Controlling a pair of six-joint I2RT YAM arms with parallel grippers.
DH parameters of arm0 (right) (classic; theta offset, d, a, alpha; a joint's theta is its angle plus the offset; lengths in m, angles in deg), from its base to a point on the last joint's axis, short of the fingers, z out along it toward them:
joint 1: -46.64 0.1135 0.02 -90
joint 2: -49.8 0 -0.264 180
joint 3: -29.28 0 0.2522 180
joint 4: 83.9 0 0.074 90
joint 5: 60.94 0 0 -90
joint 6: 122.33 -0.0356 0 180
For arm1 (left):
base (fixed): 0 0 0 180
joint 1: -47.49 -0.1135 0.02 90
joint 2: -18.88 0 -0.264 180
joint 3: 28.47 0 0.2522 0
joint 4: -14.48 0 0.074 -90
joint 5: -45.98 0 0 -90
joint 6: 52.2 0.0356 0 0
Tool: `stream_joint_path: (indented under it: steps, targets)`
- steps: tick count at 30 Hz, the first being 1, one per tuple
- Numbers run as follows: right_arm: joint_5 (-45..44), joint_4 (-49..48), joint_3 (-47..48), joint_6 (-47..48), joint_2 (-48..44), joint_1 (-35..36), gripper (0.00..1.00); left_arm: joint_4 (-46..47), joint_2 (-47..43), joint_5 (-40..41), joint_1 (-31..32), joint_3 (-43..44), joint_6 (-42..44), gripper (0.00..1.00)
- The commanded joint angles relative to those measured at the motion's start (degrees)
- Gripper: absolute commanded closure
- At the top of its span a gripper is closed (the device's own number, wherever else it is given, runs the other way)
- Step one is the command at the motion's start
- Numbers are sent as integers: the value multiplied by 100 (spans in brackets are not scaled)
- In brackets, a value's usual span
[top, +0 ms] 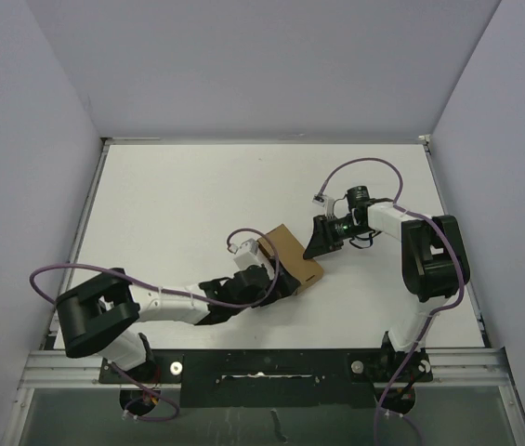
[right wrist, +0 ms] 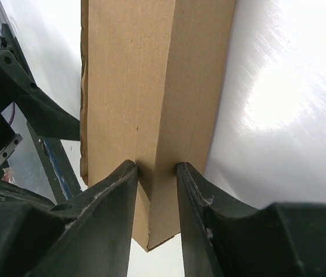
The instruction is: Fold the paper box
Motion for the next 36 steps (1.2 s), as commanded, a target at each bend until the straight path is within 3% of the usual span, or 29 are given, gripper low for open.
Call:
stream_joint_path:
  steps: [1, 3, 6, 12, 20, 23, 27, 32, 36]
  targets:
    - [44, 7, 158, 77, 48, 45, 68, -743, 499, 490, 42, 922, -672, 13]
    - [30, 7, 157, 83, 48, 40, 68, -1124, 679, 478, 47, 1174, -875, 20]
    - [17, 6, 156, 84, 53, 37, 68, -1078, 844, 318, 51, 1206, -1068, 45]
    - [7, 24, 165, 85, 76, 43, 68, -1254, 1028, 143, 84, 1478, -1346, 53]
    - [-1, -11, 123, 54, 106, 122, 70, -1453, 1160, -61, 77, 1768, -1513, 81]
    - [7, -18, 121, 43, 109, 155, 70, -1766, 1138, -122, 60, 1914, -1712, 87]
    - [48, -3, 145, 49, 94, 137, 70, -1688, 1016, -151, 61, 1869, -1630, 84]
    - [60, 2, 145, 84, 19, 77, 68, -1736, 521, 102, 23, 1693, -842, 57]
    - [60, 25, 160, 98, 48, 73, 68, -1129, -163, -29, -247, 1178, 460, 36]
